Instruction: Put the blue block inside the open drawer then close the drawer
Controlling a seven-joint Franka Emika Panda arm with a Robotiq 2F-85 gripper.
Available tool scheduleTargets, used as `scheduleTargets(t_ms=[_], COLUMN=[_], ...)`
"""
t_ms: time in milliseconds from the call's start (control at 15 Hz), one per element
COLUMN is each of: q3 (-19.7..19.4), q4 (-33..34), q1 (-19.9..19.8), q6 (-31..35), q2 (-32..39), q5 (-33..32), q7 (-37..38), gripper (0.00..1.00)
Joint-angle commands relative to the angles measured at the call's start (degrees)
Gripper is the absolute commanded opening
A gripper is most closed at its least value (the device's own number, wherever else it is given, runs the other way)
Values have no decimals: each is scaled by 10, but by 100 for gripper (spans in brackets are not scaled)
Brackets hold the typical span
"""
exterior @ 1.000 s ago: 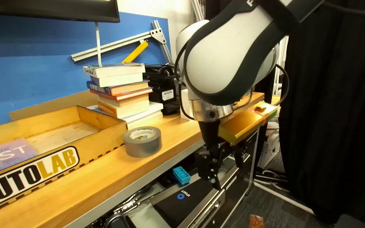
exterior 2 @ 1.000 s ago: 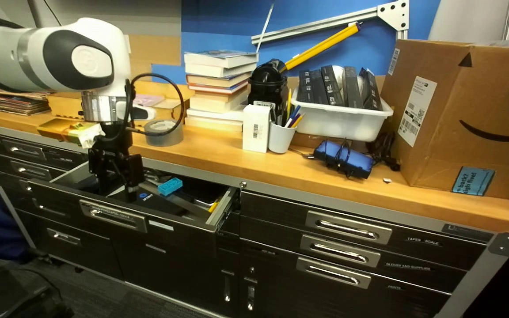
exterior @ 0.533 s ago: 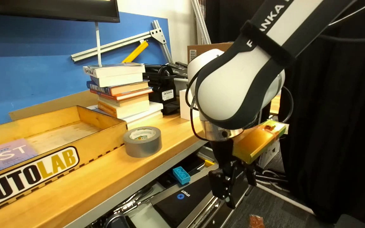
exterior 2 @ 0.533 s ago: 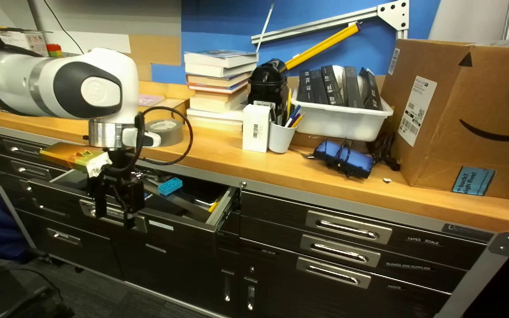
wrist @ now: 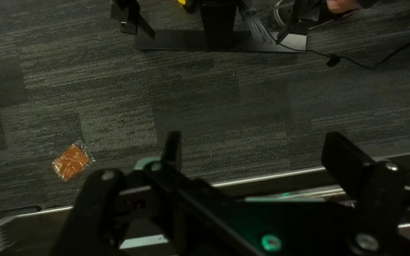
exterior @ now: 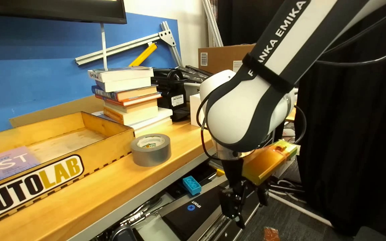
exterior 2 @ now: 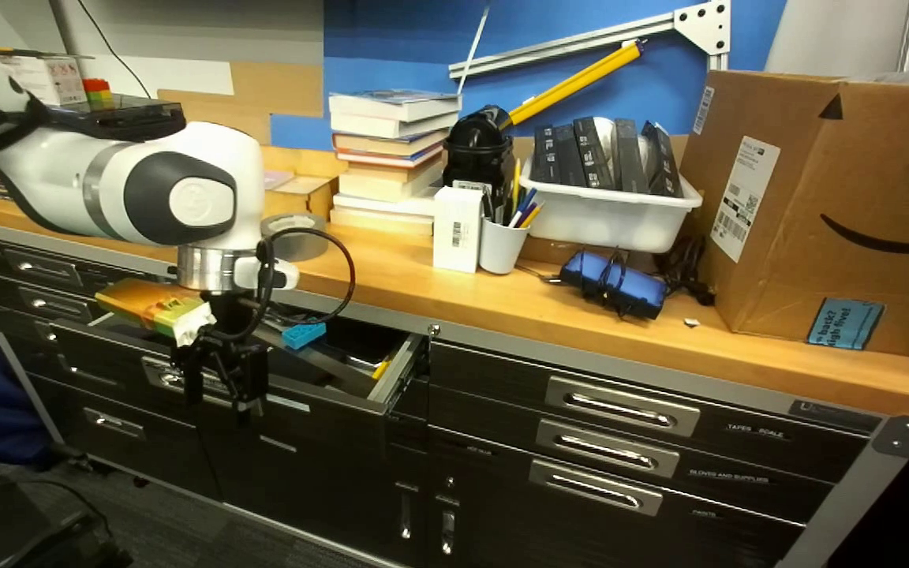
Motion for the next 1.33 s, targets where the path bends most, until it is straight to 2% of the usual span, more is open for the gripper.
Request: scheduleTargets(t_ms=[0, 133, 400, 733, 1067, 1200, 1267], q3=[-2, -3, -4, -5, -6, -4, -6], q4=[21, 34, 58, 84, 120, 116, 104], q1=[-1, 1, 3, 6, 12, 6, 9], q6=[23, 27, 14, -1, -49, -66, -42], q2=[11, 16, 29, 45, 65, 48, 56], q5=[-8, -45, -80, -86, -106, -76, -90], q7=[55, 117, 162, 171, 176, 125, 154], gripper=[100, 100, 100, 100, 100, 100, 100])
